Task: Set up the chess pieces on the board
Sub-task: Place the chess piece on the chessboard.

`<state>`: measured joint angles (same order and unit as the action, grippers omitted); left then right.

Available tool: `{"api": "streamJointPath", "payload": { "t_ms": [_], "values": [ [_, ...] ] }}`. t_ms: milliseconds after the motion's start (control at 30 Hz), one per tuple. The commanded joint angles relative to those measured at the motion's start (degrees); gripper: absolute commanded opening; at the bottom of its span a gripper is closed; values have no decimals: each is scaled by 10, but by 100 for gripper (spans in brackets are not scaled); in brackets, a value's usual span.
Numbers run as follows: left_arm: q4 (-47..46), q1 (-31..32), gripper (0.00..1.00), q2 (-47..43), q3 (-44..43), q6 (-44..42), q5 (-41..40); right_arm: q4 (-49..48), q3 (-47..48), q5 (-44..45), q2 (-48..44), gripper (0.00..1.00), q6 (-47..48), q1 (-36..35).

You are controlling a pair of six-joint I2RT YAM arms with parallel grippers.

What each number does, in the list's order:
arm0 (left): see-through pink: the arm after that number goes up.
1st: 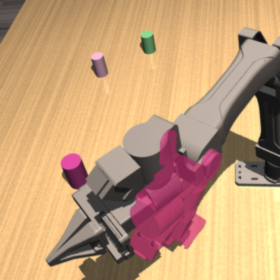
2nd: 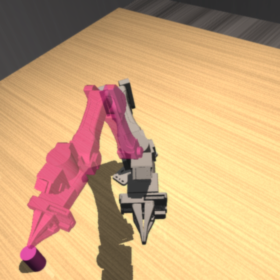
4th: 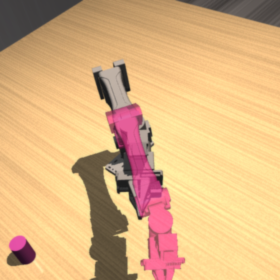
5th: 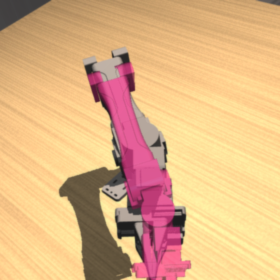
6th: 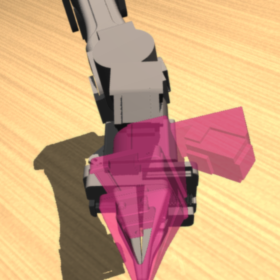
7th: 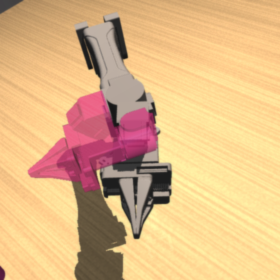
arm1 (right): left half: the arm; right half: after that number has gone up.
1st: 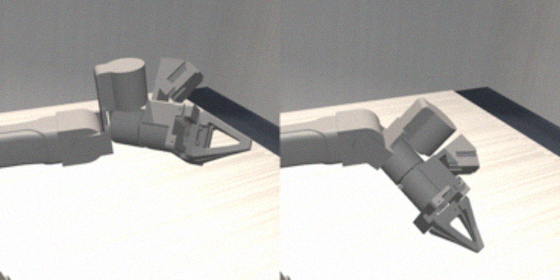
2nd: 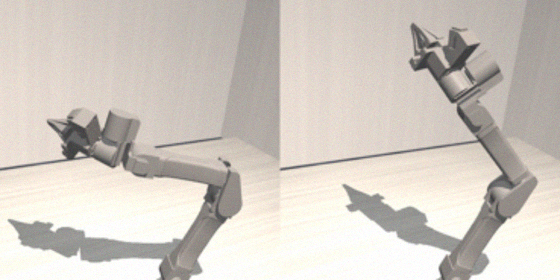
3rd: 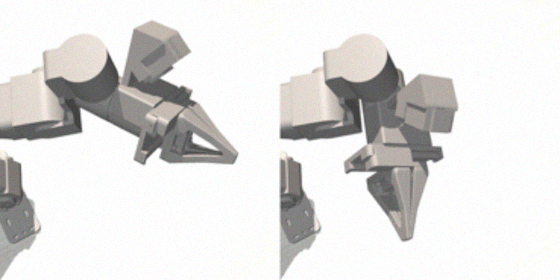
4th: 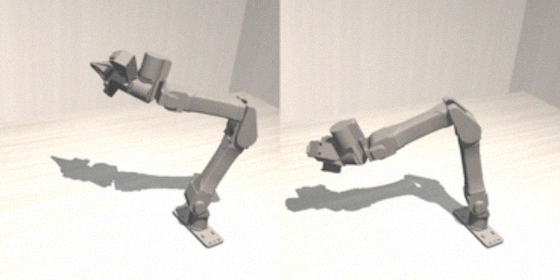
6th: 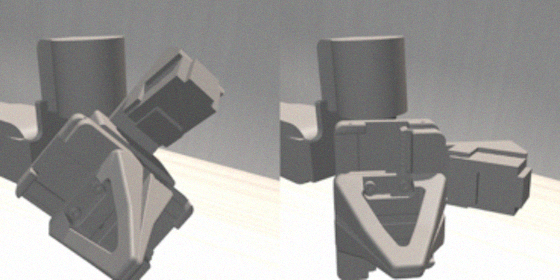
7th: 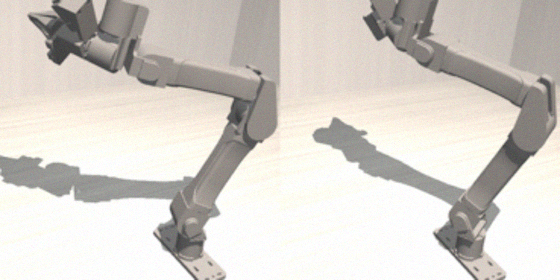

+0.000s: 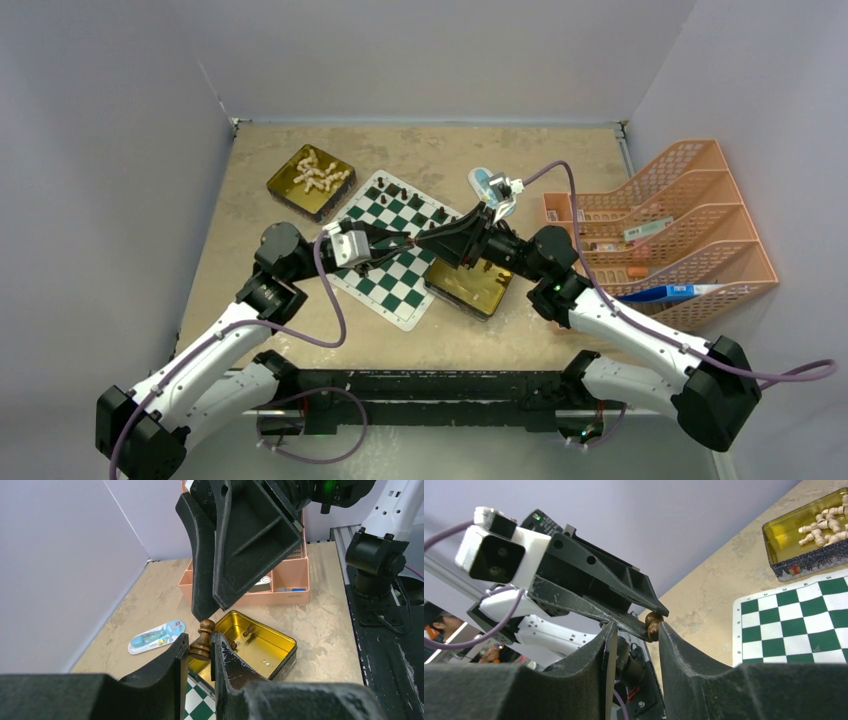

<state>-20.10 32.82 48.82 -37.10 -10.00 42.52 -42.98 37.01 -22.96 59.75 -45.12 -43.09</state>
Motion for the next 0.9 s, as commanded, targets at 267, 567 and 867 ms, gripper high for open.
{"api": "streamJointPath", "payload": {
  "t_ms": [267,567,867],
  "values": [
    [-27,3,0,-22,5,23,4,-55,6,25,17,34,-52,-1],
    [-30,2,0,-21,5,28,4,-35,18,14,28,29,-47,-1],
    [-44,2,0,-15,11,29,6,-29,6,21,24,20,-55,-1]
  ]
}}
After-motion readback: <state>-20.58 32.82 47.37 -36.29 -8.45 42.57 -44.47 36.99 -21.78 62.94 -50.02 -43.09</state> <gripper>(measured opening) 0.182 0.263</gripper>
